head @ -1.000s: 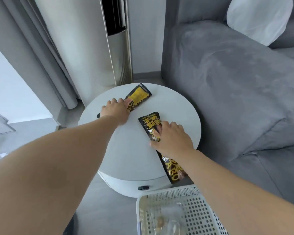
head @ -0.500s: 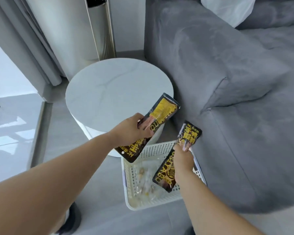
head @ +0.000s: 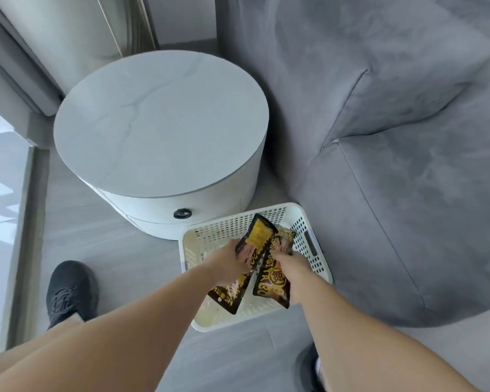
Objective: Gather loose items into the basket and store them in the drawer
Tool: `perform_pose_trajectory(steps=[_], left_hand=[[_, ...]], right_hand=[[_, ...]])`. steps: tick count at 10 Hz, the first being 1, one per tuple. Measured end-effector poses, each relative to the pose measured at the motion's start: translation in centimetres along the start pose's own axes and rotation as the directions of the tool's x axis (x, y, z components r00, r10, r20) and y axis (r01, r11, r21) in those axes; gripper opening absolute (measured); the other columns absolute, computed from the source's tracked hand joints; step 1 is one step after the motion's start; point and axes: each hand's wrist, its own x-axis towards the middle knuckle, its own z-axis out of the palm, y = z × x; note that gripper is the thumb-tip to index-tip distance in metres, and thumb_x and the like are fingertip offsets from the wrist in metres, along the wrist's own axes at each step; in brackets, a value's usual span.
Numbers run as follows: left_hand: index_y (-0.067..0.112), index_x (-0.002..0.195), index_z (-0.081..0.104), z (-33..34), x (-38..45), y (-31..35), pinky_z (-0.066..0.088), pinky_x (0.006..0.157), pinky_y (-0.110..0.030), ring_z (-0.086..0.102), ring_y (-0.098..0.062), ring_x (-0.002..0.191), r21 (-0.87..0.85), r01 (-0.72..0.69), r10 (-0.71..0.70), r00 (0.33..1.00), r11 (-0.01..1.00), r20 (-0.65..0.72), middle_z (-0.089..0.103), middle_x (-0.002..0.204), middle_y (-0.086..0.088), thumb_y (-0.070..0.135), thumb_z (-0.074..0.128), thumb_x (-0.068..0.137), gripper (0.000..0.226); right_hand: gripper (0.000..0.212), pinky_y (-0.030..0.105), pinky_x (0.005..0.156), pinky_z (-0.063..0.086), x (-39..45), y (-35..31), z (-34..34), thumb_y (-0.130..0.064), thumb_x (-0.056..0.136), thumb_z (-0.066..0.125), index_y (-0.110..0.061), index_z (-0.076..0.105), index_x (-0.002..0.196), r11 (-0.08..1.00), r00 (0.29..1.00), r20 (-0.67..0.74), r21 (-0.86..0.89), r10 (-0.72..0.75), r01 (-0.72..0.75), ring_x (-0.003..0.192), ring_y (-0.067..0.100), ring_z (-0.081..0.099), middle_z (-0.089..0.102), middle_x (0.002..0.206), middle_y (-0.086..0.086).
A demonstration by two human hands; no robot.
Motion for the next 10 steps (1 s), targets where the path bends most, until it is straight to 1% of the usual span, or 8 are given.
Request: perform_pose_trajectory(steps=[1,2,3,4,6,7,9,10], left_hand=[[0.036,0.164,0.017,1.5,2.4,-1.3,0.056,0.095,-0.043,0.062,-0.035,0.120,0.180,-0.024,0.037,0.997,0.983,-0.071,0.041,0.152,-0.010,0.051,0.048,0.103,0.070],[0.038,0.164,0.018,2.7,3.7,-1.9,0.054,0.091,-0.039,0.059,-0.032,0.122,0.262,-0.054,0.085,0.990,0.964,-0.108,0.036,0.155,-0.004,0.044,0.048,0.105,0.066],[0.035,0.162,0.027,3.3,4.8,-0.8,0.053,0.083,-0.035,0.062,-0.028,0.118,0.234,-0.083,0.118,0.983,0.969,-0.139,0.046,0.148,-0.003,0.040,0.048,0.106,0.060],[0.032,0.158,0.040,3.4,6.1,1.3,0.055,0.099,-0.038,0.059,-0.026,0.130,0.196,-0.115,0.152,0.971,0.974,-0.184,0.057,0.148,-0.003,0.024,0.054,0.103,0.058],[0.024,0.140,0.058,3.9,7.8,2.9,0.052,0.080,-0.032,0.067,-0.027,0.112,0.212,-0.040,0.089,0.970,0.976,-0.227,0.069,0.127,-0.006,0.012,0.066,0.096,0.046],[0.023,0.148,0.050,3.8,7.8,2.7,0.057,0.086,-0.037,0.065,-0.029,0.116,0.148,-0.051,0.084,0.971,0.988,-0.226,0.064,0.135,-0.007,0.010,0.064,0.098,0.054],[0.040,0.139,0.060,2.9,5.8,0.7,0.045,0.111,-0.046,0.043,-0.029,0.143,0.298,-0.116,0.171,0.971,0.947,-0.168,0.050,0.149,0.001,0.010,0.053,0.102,0.048],[0.044,0.135,0.063,0.6,3.1,-0.5,0.041,0.116,-0.048,0.039,-0.028,0.147,0.259,-0.121,0.167,0.972,0.958,-0.163,0.050,0.154,0.004,0.023,0.050,0.105,0.039]], right_hand=[[0.073,0.039,0.088,0.056,-1.0,-0.1,0.7,-0.066,0.096,0.058,-0.006,0.054,0.137,0.993,0.995,-0.096,-0.114,-0.012,0.001,0.105,0.031,0.066,0.068,0.127,0.014],[0.050,0.040,0.084,0.054,-0.9,0.5,1.6,-0.043,0.102,0.059,-0.007,0.050,0.137,0.968,0.967,-0.236,-0.249,-0.100,0.040,0.115,0.038,0.065,0.062,0.135,0.017],[0.029,0.038,0.080,0.049,-1.2,0.6,2.6,-0.033,0.101,0.058,-0.010,0.057,0.120,0.905,0.960,-0.201,-0.414,-0.194,0.096,0.107,0.037,0.066,0.066,0.122,0.014],[0.025,0.036,0.078,0.053,-1.4,0.7,3.1,-0.035,0.099,0.059,-0.015,0.063,0.084,0.858,0.959,-0.145,-0.494,-0.242,0.142,0.083,0.030,0.063,0.069,0.091,0.005],[0.016,0.027,0.087,0.051,-1.8,2.1,2.1,-0.007,0.097,0.062,-0.018,0.072,0.101,0.846,0.934,-0.161,-0.494,-0.319,0.203,0.102,0.023,0.068,0.069,0.097,-0.004],[0.022,0.027,0.088,0.051,-2.0,2.7,2.1,-0.006,0.096,0.064,-0.017,0.076,0.111,0.857,0.922,-0.213,-0.479,-0.324,0.191,0.109,0.024,0.069,0.076,0.113,0.000],[0.023,0.030,0.069,0.051,-2.6,0.5,1.1,-0.017,0.100,0.055,-0.015,0.065,0.079,0.684,0.956,0.005,-0.697,-0.295,0.215,0.073,0.023,0.061,0.067,0.080,0.003],[0.029,0.029,0.065,0.052,-3.8,-0.1,-0.2,-0.025,0.099,0.053,-0.015,0.071,0.078,0.718,0.952,0.024,-0.651,-0.304,0.246,0.071,0.024,0.064,0.070,0.078,0.005]])
